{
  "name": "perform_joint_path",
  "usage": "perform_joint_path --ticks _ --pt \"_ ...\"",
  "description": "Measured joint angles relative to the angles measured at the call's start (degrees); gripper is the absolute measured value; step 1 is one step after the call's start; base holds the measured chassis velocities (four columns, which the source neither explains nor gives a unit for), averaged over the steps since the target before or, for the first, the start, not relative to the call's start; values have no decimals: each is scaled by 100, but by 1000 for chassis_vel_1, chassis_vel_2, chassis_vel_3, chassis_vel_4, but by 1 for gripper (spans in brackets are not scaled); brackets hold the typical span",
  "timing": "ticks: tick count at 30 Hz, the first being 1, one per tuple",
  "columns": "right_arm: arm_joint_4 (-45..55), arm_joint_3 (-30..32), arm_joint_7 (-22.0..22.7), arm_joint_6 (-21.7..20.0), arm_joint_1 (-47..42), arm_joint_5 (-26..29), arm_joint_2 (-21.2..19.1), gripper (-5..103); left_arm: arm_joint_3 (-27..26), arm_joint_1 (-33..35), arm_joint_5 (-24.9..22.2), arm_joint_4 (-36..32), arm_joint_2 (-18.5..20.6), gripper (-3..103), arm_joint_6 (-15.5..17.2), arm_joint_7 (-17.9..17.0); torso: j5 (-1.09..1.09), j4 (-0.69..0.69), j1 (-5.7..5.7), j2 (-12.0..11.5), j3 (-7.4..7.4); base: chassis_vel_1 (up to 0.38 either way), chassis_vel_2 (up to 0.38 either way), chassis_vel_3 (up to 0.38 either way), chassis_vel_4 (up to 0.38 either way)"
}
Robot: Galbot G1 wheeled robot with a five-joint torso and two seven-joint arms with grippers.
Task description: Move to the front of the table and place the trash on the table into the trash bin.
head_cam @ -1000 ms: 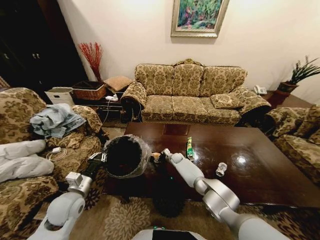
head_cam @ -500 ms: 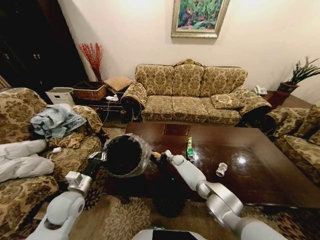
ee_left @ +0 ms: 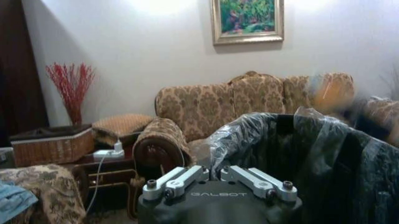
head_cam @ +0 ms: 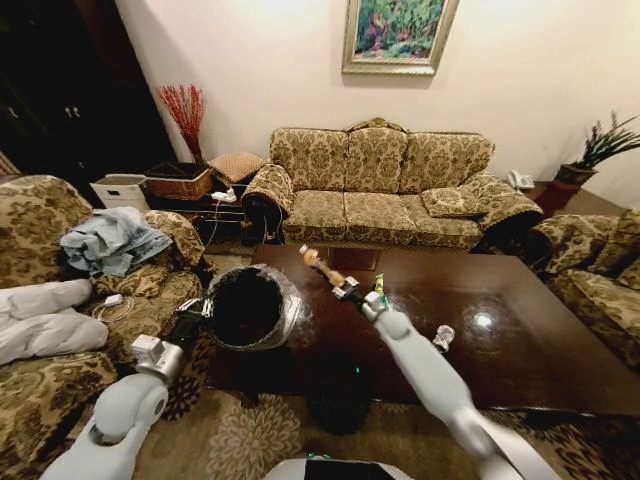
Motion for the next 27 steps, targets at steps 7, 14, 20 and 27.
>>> perform_joint_path --ticks 7,14,20,27 --pt "1888 -25 -303 303 -456 1531 -474 44 -57 105 -337 -410 137 4 316 -101 -2 9 -1 1 -1 0 0 0 0" --pt "2752 -268 -515 215 -665 2141 -454 44 207 10 -772 -627 547 4 641 -89 1 6 0 0 0 0 0 0 0" --pt "2609 -534 -638 183 -736 2073 -286 44 255 117 -788 -669 786 4 676 37 0 8 1 0 0 0 0 0 0" --pt "2336 -976 -717 218 -782 1898 -32 44 302 195 -777 -808 895 4 693 132 1 8 0 0 1 0 0 0 0"
